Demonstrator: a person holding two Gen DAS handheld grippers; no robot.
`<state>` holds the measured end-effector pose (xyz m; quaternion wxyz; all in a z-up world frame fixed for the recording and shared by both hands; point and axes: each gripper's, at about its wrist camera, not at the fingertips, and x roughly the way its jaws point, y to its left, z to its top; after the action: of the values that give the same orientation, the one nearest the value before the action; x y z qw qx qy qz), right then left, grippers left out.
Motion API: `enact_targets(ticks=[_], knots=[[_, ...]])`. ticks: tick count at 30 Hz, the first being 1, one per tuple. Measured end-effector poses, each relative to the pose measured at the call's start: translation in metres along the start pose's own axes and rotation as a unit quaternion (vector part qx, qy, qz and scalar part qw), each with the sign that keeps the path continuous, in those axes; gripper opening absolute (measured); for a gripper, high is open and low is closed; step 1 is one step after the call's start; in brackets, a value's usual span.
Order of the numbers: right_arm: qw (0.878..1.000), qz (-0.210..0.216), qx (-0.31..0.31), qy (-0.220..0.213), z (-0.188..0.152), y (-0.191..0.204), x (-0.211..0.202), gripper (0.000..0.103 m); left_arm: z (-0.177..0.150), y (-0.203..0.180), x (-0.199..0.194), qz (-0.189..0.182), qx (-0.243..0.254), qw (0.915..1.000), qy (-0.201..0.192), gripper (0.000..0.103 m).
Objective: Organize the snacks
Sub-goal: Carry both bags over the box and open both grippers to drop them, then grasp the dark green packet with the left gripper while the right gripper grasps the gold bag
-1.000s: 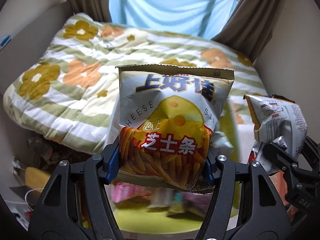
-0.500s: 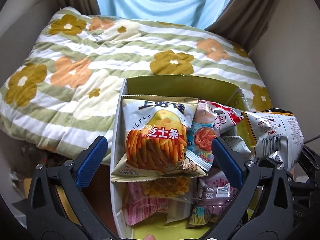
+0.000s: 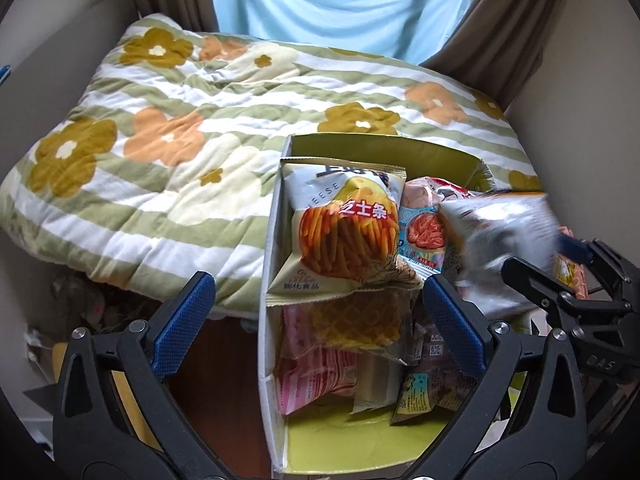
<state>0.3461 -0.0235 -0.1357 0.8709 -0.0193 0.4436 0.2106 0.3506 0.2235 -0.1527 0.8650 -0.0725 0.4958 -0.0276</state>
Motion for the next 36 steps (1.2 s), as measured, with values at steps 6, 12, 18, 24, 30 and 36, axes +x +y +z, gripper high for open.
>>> enact_targets(ticks=[6,12,18,24,30,36], knots=[[0.998,-0.025,-0.037,-0.032,-0.007,0.007,-0.016,0.1,-0.014,0.004,-0.014,0.011,-0.013,0.9998,-0.007,0.103],[0.999,-0.015,-0.02,-0.028,-0.017,0.007,-0.031,0.1,-0.029,0.001,-0.026,0.01,-0.017,0.9998,-0.01,0.103],[0.998,-0.032,0.001,-0.046,-0.034,0.004,-0.057,0.1,-0.037,-0.015,-0.038,-0.001,0.007,0.9996,-0.026,0.103],[0.995,-0.061,0.05,-0.061,-0.055,-0.011,-0.081,0.1,-0.04,-0.044,-0.039,-0.035,0.052,0.9975,-0.031,0.103],[0.989,-0.088,0.094,-0.067,-0.072,-0.043,-0.107,0.1,-0.041,-0.083,-0.044,-0.063,0.084,0.9938,-0.036,0.103],[0.982,-0.12,0.124,-0.078,-0.093,-0.095,-0.137,0.1,-0.046,-0.138,-0.048,-0.086,0.097,0.9908,-0.04,0.103]])
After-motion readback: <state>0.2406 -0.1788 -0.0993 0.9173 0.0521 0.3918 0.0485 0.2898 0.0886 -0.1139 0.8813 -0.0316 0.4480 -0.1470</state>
